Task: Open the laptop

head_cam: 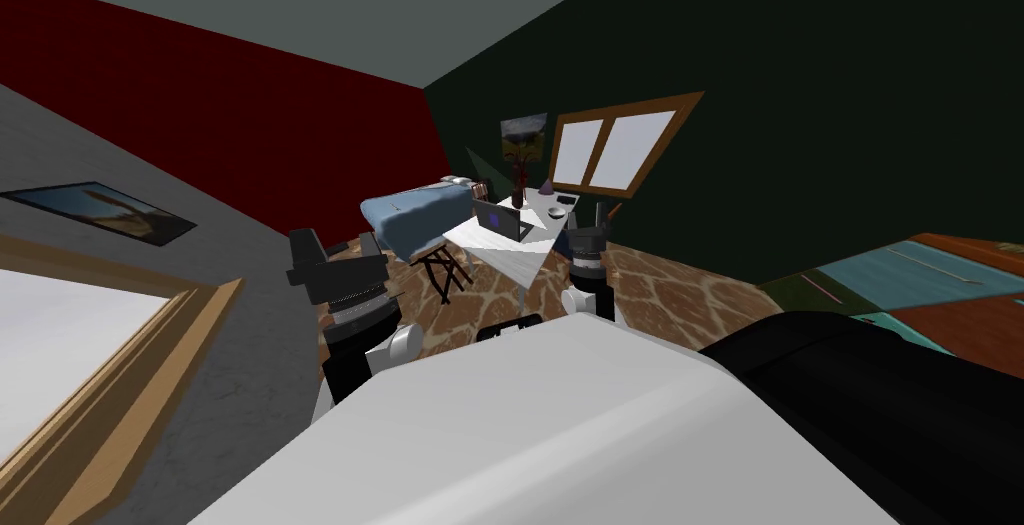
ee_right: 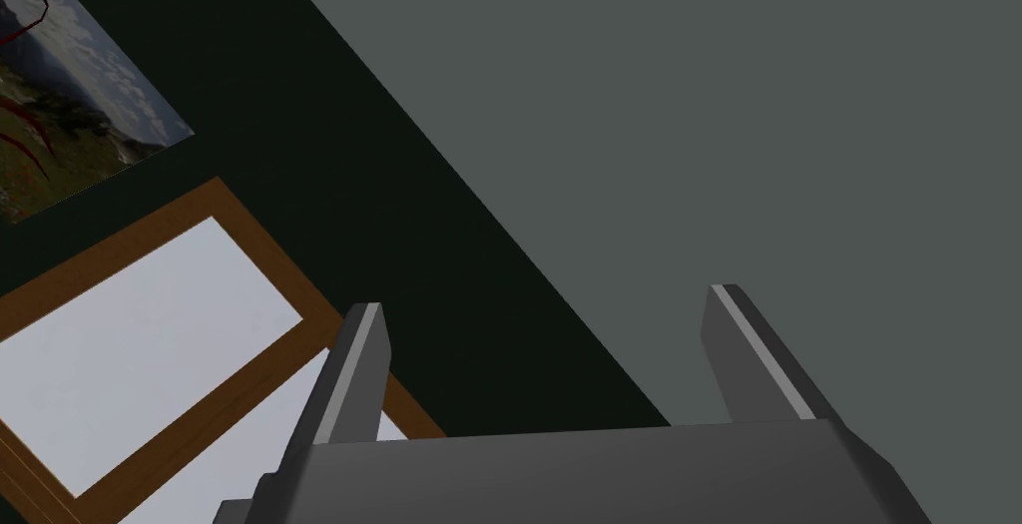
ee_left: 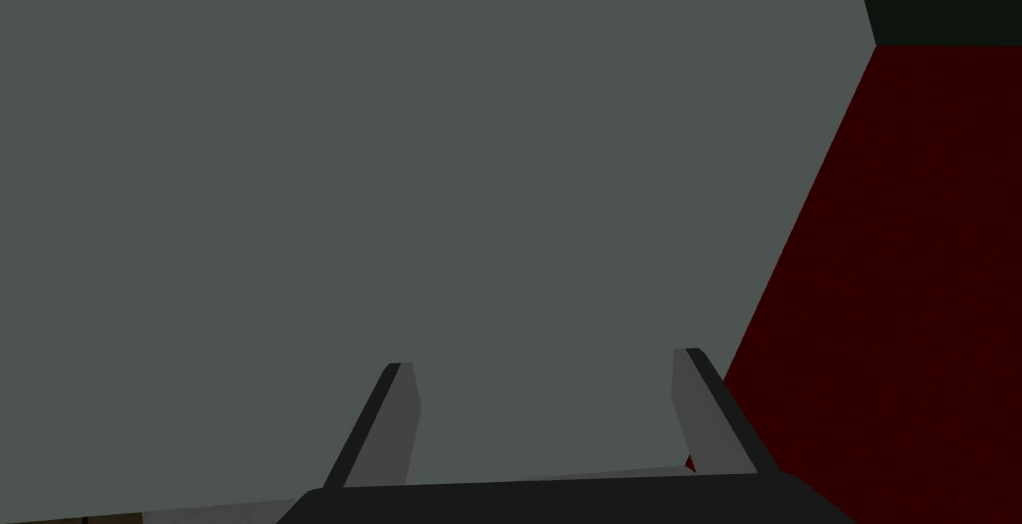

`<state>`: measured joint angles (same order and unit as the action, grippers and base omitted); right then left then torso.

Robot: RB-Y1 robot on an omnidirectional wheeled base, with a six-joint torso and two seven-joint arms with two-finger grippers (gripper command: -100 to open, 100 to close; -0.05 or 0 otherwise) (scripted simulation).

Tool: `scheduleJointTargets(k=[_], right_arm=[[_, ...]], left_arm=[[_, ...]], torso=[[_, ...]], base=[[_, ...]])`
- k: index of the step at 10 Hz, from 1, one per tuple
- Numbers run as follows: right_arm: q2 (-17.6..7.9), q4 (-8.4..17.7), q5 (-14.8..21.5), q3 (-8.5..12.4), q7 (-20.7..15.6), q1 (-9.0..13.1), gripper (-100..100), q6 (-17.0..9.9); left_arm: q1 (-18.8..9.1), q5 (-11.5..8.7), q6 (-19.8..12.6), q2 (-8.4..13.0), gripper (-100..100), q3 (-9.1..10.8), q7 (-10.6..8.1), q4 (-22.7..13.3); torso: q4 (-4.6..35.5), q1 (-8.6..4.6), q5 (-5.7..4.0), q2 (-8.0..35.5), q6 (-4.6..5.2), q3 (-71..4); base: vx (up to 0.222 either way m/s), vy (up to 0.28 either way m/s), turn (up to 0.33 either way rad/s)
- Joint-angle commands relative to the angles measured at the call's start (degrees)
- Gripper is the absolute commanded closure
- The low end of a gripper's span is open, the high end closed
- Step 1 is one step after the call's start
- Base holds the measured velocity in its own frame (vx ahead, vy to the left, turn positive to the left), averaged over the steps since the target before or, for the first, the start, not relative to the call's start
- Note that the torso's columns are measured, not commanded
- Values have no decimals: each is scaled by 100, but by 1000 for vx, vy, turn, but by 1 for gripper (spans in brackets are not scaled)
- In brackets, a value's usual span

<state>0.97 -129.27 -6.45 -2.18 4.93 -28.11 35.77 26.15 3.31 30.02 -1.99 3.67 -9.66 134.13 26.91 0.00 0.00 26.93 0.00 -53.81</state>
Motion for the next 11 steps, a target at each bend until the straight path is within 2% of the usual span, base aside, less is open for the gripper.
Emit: scheduleJointTargets(k=[1,2,3,5,8,11], right_arm=[[0,0,0,0,0,0,0,0],[0,0,0,0,0,0,0,0],[-188,28,-31,-9,63,32,-100,-53],[-460,96,-104,-29,213,108,-100,-177],[-804,271,-291,-72,583,300,-100,-477],[-1028,532,-559,-122,1069,573,-100,-888]], left_arm=[[0,0,0,0,0,0,0,0],[0,0,0,0,0,0,0,0],[0,0,0,0,0,0,0,0],[0,0,-1,0,0,0,0,-3],[1,0,-1,0,0,0,0,-3],[0,0,-1,1,0,0,0,-3]], torso=[[423,0,0,423,0,-846],[846,0,0,846,0,-1691],[1269,0,0,1269,0,-2538],[1515,-6,-2,1519,0,-3042],[1537,-7,-2,1536,1,-3075],[1537,-3,-1,1536,0,-3075]], base=[[0,0,0],[0,0,0],[-3,-11,50],[-16,-28,86],[-22,-57,138],[-28,-81,182]])
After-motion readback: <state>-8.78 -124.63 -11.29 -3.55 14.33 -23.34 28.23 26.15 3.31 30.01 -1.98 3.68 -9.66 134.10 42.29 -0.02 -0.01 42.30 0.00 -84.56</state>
